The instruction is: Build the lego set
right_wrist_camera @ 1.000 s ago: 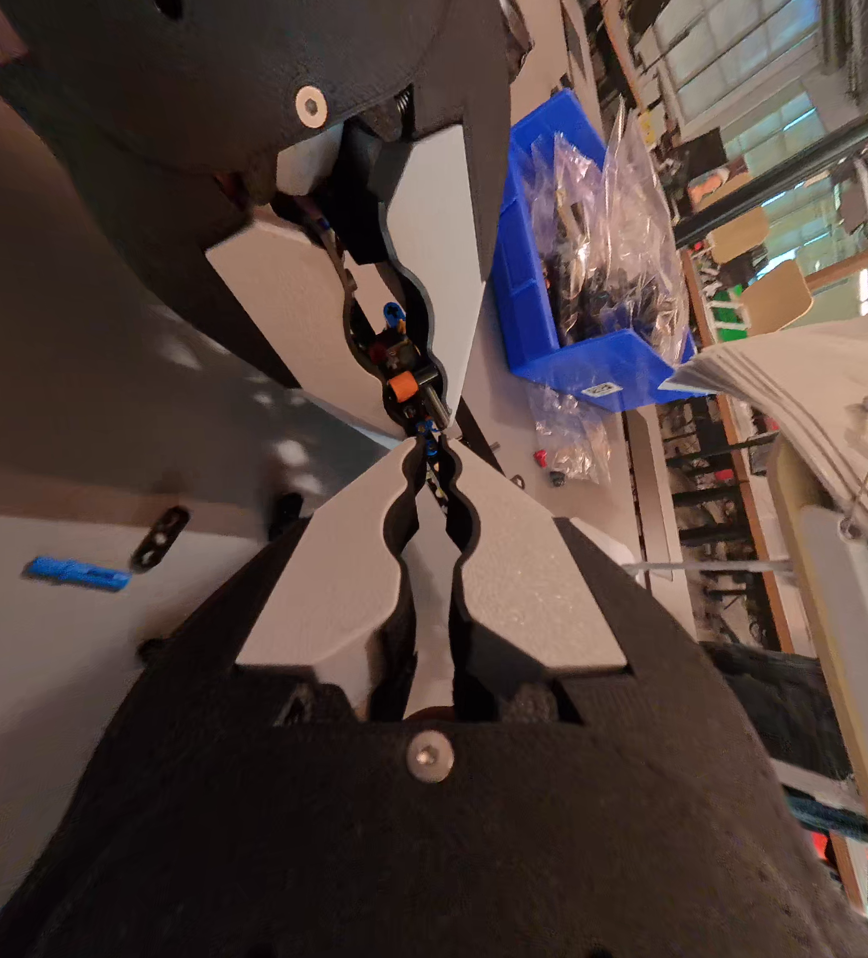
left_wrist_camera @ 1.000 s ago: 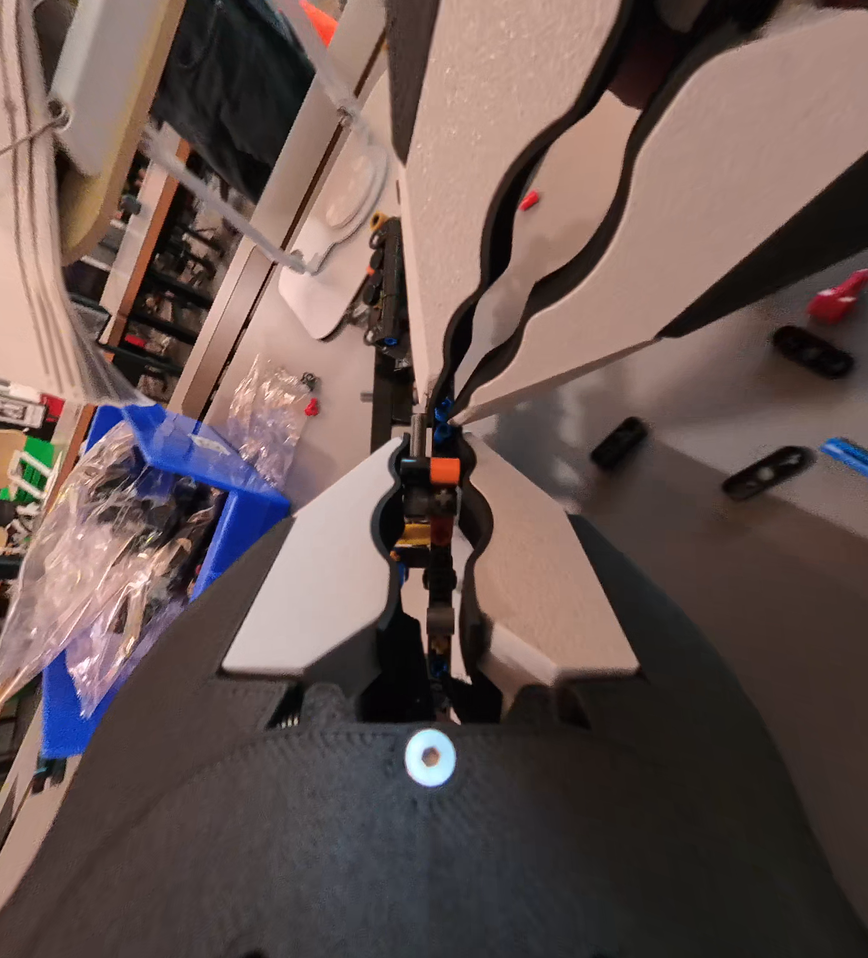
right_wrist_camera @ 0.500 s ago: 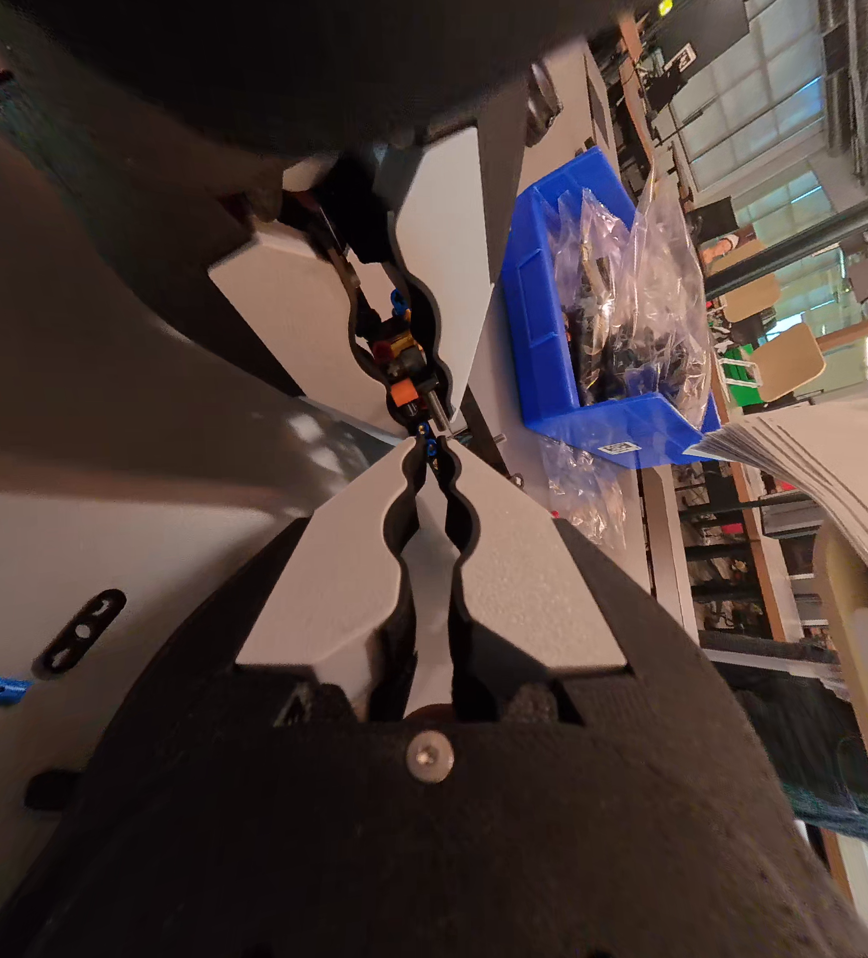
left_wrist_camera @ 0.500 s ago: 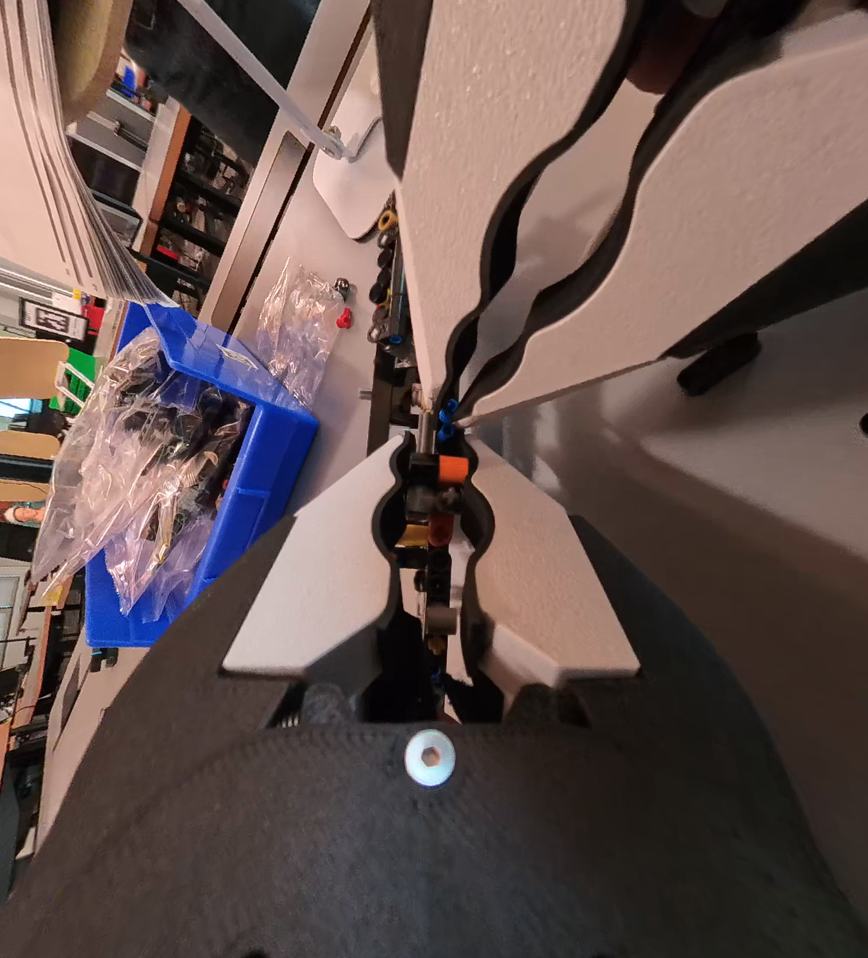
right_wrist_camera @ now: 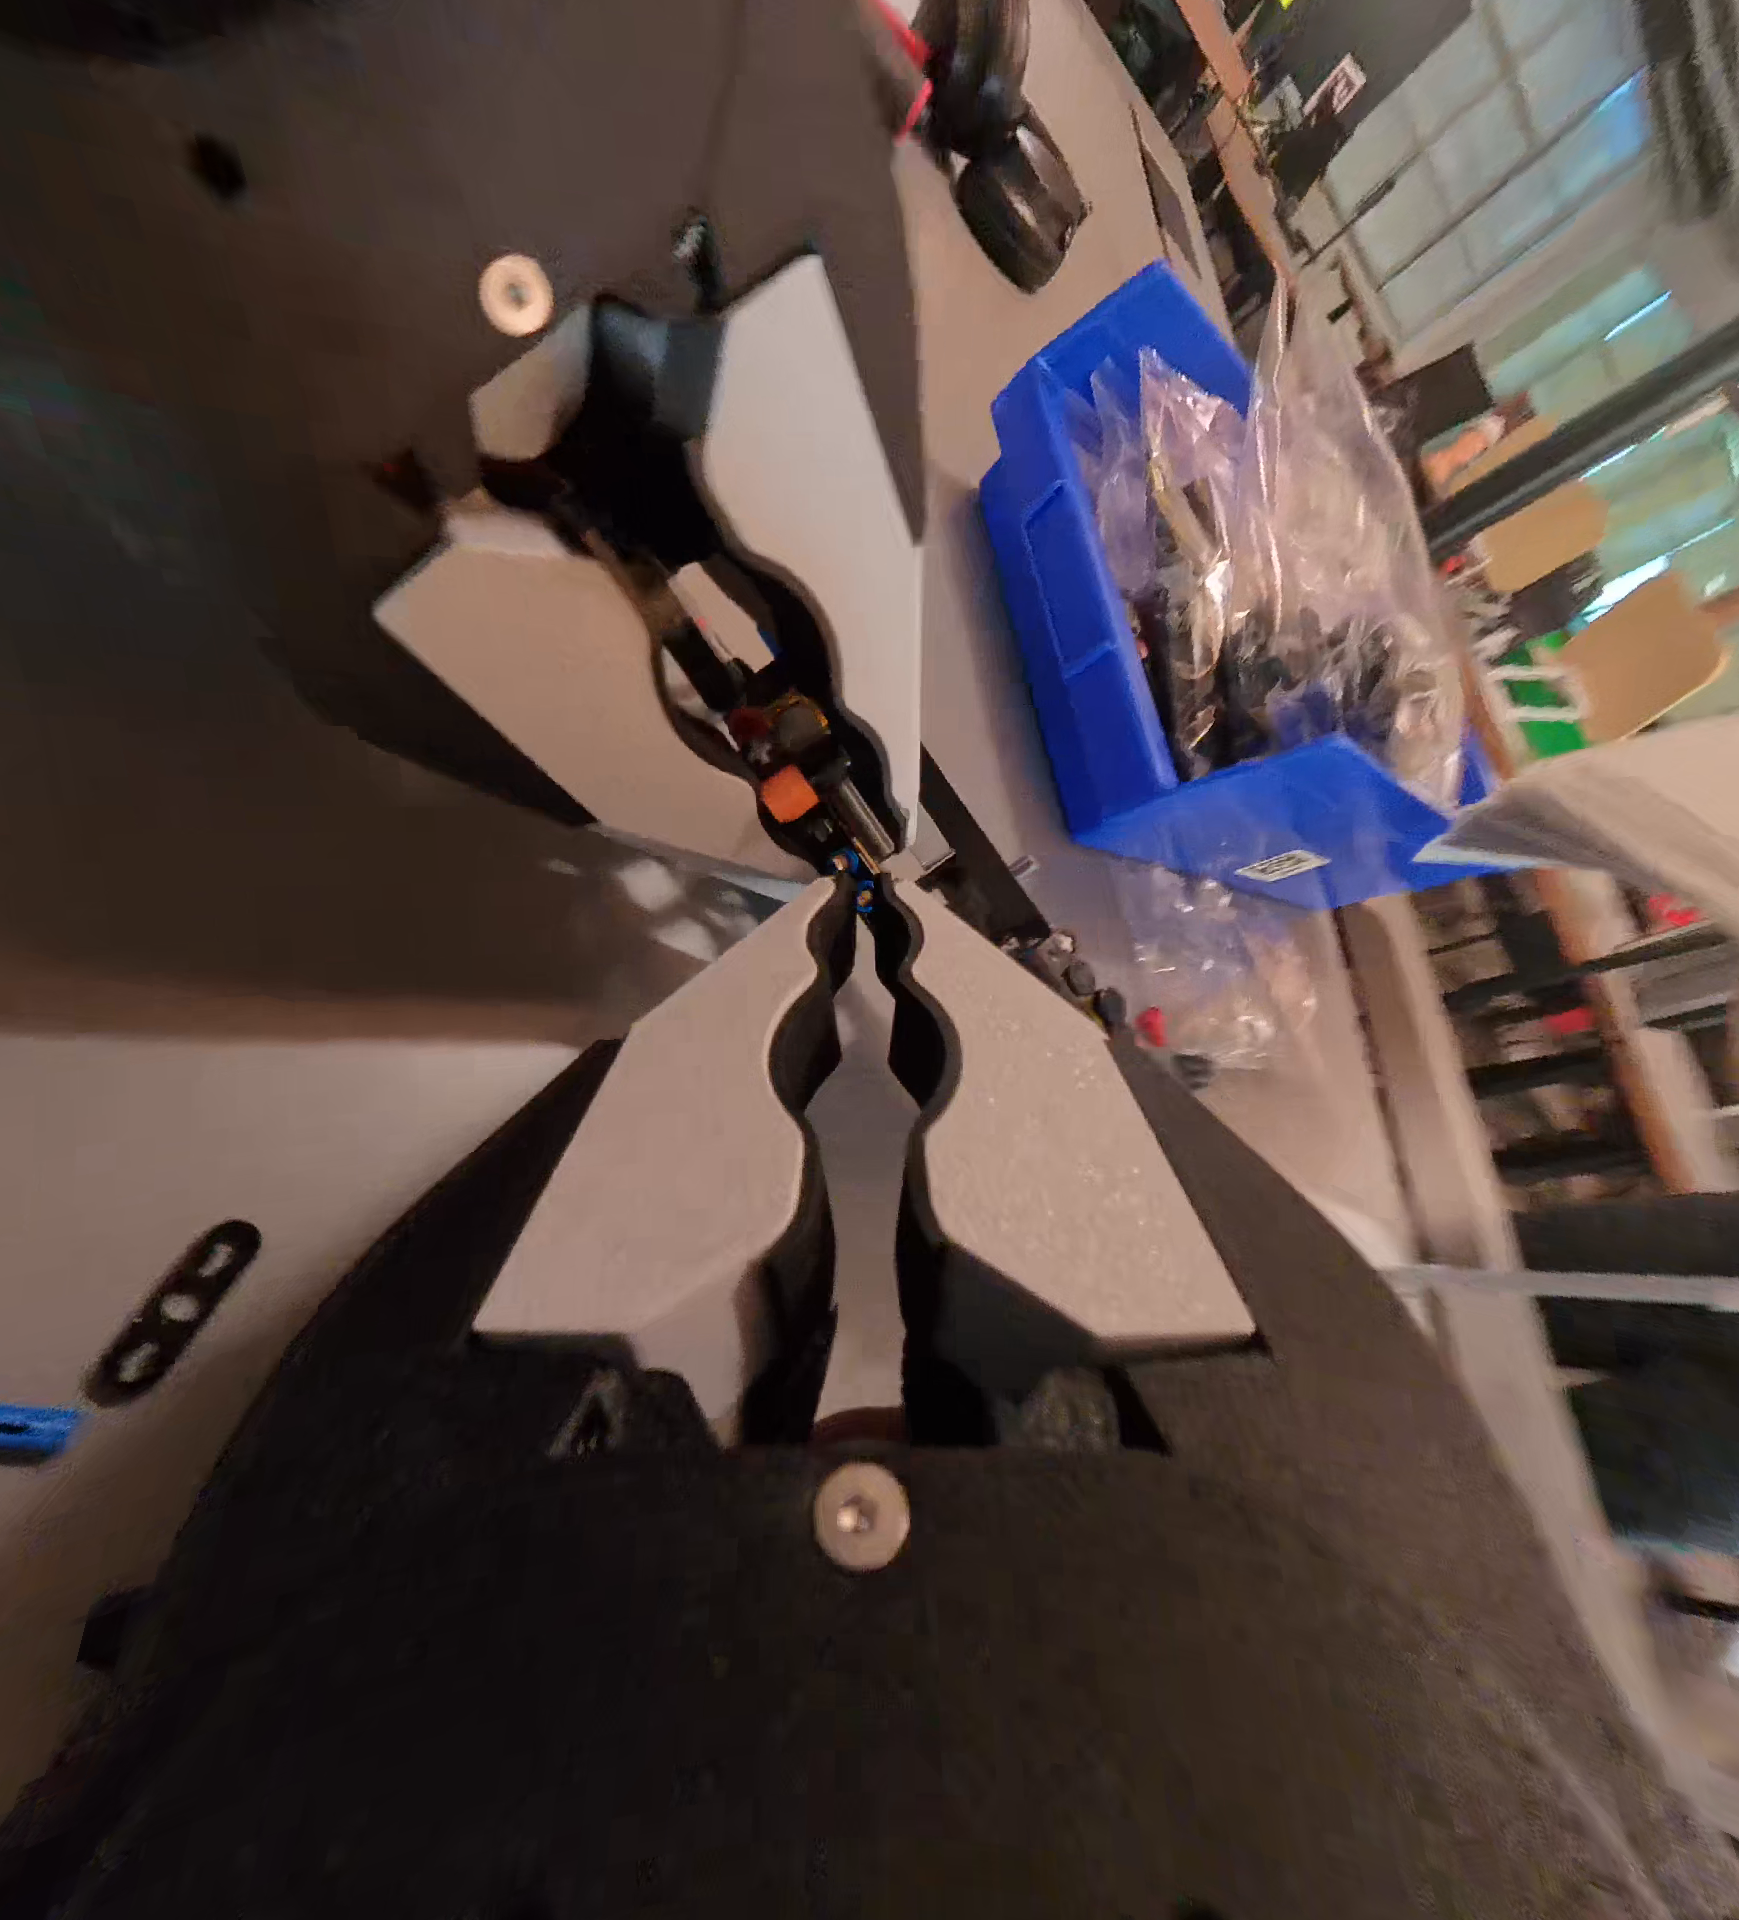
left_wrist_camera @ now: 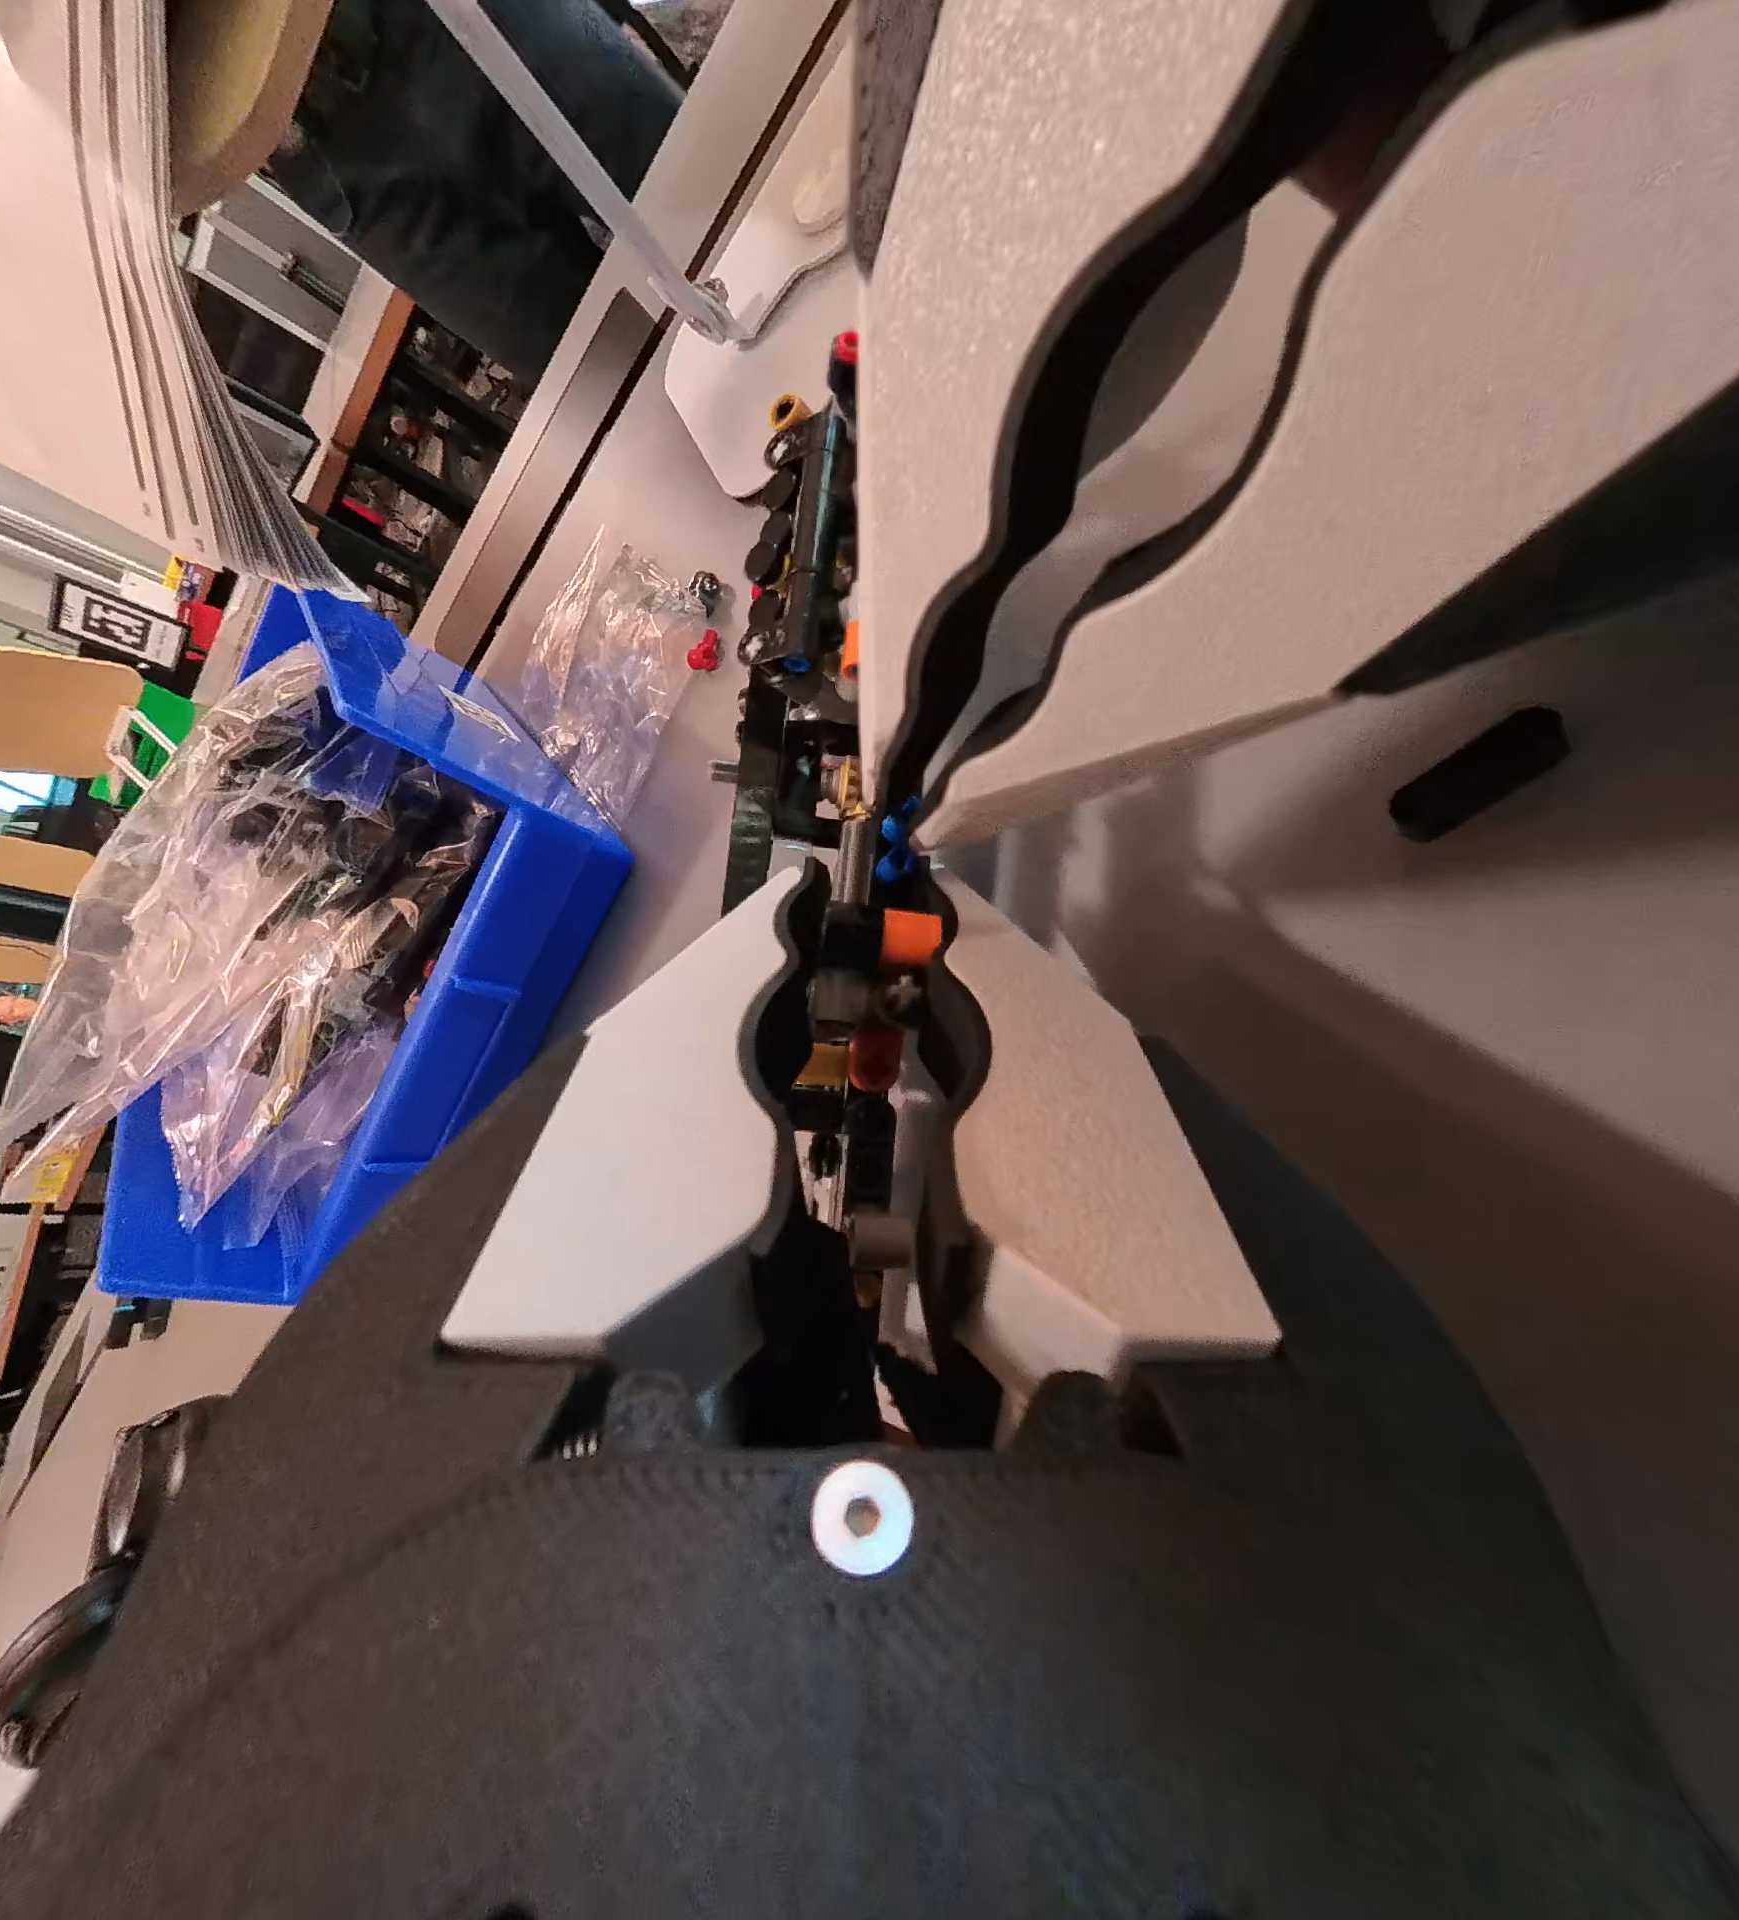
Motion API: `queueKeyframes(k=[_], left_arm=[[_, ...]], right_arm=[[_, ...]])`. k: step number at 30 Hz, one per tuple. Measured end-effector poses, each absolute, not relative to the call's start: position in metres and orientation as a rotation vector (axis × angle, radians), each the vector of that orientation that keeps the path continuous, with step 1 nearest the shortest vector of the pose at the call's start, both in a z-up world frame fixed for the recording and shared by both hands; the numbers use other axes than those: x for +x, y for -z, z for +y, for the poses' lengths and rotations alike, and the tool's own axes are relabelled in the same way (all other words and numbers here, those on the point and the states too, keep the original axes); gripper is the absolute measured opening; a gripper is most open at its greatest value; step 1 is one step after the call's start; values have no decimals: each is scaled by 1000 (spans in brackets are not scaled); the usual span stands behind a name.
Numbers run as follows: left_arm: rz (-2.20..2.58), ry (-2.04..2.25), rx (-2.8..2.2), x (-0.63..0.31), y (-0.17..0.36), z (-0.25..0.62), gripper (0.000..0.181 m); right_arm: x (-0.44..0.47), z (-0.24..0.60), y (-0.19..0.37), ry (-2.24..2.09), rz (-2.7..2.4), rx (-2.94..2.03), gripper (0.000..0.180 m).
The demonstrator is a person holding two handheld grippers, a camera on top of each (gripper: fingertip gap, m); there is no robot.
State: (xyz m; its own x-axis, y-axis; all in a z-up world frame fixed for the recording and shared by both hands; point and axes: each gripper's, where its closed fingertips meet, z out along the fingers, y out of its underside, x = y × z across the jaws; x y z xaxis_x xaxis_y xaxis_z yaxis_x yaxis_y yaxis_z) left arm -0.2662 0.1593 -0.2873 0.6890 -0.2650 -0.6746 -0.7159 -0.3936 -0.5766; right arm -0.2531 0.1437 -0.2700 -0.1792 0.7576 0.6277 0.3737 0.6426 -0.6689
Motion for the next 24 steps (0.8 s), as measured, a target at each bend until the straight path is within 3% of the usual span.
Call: queueKeyframes(k=[6,12,18,24], left_arm=[[745,-614,-1964,-265,288,161,15],[570,-637,-2024,-300,284,161,13],[643,-625,-1996,-280,282,161,13],[704,-683,-1995,-274,285,163,14]], right_arm=[[-251,144,270,-239,-1798,-791,0],[-250,120,266,-316,-1786,-782,0],[-248,158,254,-500,-1699,-963,0],[-254,152,265,-393,-1805,-843,3]])
